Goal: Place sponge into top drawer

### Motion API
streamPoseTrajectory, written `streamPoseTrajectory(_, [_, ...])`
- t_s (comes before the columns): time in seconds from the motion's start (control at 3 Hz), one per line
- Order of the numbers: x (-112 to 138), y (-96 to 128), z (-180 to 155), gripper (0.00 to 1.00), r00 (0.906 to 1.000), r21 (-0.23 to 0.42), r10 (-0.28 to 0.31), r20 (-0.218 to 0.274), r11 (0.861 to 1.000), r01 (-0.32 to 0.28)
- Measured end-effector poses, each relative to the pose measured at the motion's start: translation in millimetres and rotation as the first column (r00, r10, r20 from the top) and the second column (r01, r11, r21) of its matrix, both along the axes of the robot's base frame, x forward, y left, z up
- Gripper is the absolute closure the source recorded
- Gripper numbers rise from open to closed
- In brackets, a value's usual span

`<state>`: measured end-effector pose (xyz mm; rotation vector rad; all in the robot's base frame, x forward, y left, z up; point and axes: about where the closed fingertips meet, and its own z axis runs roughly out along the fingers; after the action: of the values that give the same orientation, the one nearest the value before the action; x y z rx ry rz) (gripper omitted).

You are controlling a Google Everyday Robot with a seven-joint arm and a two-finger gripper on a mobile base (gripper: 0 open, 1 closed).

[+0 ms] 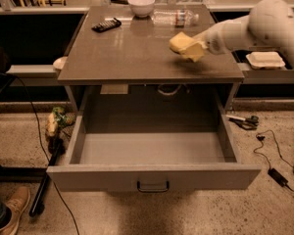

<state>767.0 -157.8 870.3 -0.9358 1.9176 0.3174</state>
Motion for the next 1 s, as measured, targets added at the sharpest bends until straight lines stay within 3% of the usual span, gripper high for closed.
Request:
streamPoseTrajectory(0.33, [-24.4, -4.6, -3.0, 1.0, 0.9982, 0.001, 0.059, -0.005, 0.998, -0.059])
streamPoseTrajectory(1.0, [-33.2, -2.3, -9.0, 1.0, 0.9955, -0.006, 0.091, -0.027, 0.996, -0.091])
